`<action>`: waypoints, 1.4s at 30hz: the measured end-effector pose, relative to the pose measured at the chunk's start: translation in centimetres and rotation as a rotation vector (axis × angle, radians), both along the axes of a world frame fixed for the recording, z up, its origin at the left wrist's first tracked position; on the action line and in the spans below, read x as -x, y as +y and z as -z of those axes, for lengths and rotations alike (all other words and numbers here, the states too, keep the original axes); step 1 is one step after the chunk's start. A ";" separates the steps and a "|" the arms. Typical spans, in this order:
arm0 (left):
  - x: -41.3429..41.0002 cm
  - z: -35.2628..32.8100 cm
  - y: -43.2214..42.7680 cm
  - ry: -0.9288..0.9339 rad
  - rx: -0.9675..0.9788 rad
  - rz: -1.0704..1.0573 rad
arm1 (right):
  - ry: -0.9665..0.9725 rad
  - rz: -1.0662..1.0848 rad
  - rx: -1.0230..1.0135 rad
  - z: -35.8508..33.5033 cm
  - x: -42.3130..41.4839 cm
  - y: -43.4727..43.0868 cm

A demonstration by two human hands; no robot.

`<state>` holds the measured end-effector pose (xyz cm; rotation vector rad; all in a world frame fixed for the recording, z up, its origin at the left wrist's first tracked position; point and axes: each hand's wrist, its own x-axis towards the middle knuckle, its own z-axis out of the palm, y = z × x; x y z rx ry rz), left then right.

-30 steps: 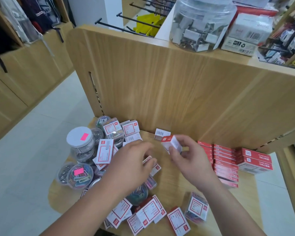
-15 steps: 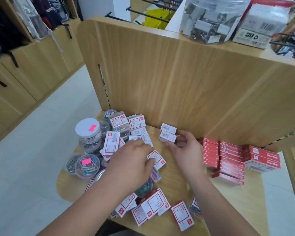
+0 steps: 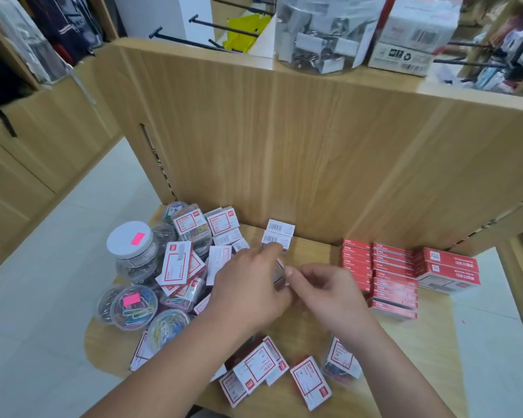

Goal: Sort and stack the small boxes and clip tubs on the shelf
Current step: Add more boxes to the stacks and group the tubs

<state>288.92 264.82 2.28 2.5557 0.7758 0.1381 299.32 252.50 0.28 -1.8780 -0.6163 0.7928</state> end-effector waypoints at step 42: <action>-4.8 1.4 6.1 0.164 0.043 0.168 | -0.370 -0.054 0.337 3.1 -1.3 3.9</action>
